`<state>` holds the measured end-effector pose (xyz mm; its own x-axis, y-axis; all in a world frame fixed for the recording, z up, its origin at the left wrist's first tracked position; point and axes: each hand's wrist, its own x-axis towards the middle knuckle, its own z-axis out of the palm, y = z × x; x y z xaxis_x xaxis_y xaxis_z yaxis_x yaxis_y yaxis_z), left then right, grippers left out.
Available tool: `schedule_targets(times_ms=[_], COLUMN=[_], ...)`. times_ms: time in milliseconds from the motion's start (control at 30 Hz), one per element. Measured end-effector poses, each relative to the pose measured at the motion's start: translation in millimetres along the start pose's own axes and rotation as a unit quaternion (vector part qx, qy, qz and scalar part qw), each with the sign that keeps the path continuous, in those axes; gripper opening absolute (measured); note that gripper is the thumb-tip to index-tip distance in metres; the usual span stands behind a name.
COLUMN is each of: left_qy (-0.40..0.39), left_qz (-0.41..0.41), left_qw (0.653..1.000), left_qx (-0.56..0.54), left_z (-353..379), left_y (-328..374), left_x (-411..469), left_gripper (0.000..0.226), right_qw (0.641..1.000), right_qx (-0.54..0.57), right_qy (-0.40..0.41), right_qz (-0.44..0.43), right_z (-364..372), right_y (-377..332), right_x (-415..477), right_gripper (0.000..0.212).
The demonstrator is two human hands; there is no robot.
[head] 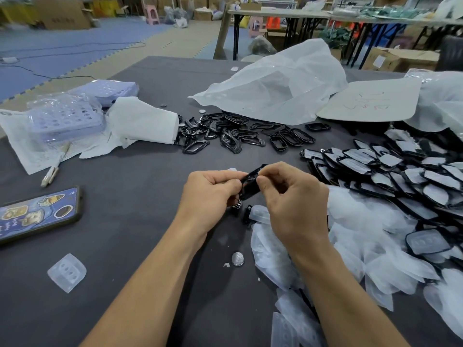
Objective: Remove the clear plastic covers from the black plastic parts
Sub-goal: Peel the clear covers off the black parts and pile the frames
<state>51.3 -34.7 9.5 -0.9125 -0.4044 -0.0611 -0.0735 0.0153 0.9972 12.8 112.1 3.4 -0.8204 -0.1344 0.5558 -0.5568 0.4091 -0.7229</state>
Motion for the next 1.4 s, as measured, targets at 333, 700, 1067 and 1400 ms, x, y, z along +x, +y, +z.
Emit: schedule_targets(times_ms=[333, 700, 1067, 1400], left_qy=[-0.042, -0.022, -0.009, 0.019], left_qz=[0.016, 0.034, 0.070, 0.068], left_qw=[0.999, 0.996, 0.997, 0.994], left_qx=[-0.015, -0.075, -0.040, -0.078], left_z=[1.6, 4.7, 11.1, 8.2], left_y=[2.7, 7.3, 1.9, 3.1], left_x=[-3.1, -4.8, -3.1, -2.0], left_gripper=[0.022, 0.039, 0.019, 0.035], right_qw=[0.999, 0.997, 0.942, 0.935], right_qx=[0.011, -0.029, 0.251, 0.254], right_qy=[0.035, 0.073, -0.003, -0.116], right_qz=[0.037, 0.028, 0.224, 0.217], right_z=[5.7, 4.2, 7.9, 2.3], right_y=[-2.3, -8.8, 0.7, -1.4], right_x=[0.0, -4.2, 5.9, 6.5], right_gripper=[0.013, 0.016, 0.022, 0.022])
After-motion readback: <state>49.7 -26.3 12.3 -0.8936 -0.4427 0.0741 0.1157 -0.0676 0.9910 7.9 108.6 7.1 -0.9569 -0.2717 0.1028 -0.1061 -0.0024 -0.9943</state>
